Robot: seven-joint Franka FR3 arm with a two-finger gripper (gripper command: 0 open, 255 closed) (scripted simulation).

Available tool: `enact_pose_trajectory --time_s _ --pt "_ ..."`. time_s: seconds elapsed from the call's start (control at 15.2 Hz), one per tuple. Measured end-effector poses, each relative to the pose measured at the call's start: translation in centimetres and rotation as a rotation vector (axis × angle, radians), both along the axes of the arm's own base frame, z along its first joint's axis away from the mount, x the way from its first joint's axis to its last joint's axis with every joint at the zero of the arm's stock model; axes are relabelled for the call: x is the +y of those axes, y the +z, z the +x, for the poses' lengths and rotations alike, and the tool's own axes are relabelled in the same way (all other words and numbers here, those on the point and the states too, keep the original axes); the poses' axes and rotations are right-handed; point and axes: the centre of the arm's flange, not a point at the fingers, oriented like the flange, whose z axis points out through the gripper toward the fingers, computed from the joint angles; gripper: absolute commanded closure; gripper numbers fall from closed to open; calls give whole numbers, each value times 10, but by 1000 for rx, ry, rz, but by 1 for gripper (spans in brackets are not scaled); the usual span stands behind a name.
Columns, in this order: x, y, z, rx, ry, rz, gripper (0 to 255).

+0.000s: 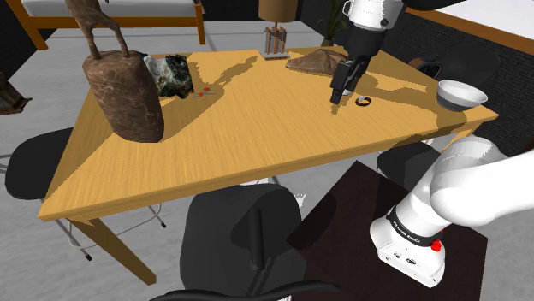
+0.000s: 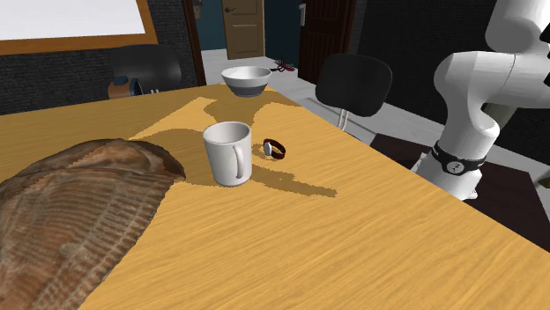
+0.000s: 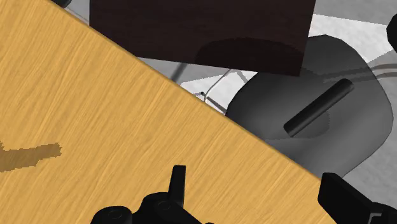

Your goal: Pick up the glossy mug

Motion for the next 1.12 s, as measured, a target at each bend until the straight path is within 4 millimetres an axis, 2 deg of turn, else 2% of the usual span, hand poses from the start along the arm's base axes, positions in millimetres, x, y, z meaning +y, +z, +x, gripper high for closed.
enact_pose_trajectory --time_s 0.07,0.26,1.12 --pt "0 0 0 0 0 0 0" --pt "-24 -4 10 1 -4 2 0" --pt "-181 -38 70 7 -23 14 0"
